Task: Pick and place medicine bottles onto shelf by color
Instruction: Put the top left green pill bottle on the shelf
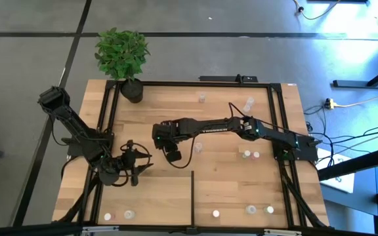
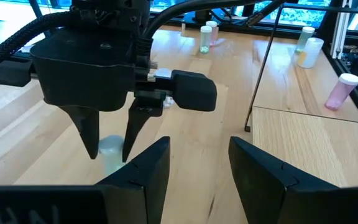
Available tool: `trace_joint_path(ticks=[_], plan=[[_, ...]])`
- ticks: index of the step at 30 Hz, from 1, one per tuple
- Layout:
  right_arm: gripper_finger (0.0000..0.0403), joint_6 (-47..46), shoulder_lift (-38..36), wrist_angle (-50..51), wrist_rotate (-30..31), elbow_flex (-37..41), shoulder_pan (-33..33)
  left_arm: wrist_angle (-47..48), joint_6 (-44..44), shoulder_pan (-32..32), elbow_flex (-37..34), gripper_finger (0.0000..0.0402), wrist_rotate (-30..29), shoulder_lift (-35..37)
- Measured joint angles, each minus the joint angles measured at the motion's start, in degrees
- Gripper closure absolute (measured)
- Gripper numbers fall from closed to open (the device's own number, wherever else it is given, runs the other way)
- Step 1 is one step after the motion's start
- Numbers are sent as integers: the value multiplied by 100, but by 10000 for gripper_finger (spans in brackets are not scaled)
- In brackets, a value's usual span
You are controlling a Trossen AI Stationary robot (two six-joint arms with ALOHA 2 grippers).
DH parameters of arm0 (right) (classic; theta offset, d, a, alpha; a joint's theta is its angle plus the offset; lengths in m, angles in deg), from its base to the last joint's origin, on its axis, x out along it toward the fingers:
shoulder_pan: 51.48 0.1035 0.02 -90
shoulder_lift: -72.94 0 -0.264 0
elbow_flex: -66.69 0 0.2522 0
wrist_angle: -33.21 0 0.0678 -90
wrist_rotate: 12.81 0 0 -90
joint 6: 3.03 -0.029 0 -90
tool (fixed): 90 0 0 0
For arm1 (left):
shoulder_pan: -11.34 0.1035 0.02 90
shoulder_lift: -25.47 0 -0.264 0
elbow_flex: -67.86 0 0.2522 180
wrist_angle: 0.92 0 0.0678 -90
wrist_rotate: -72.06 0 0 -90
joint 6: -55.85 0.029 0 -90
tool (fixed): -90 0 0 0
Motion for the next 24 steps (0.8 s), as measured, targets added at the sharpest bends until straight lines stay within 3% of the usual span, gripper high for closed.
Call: trace_joint_path(ticks=[11,24], plan=[[179,15,2,-94,4,-3,0,0,0,0,0,244,42,0],[175,33,-561,259,9,-149,0,-2,-6,0,0,244,39,2]])
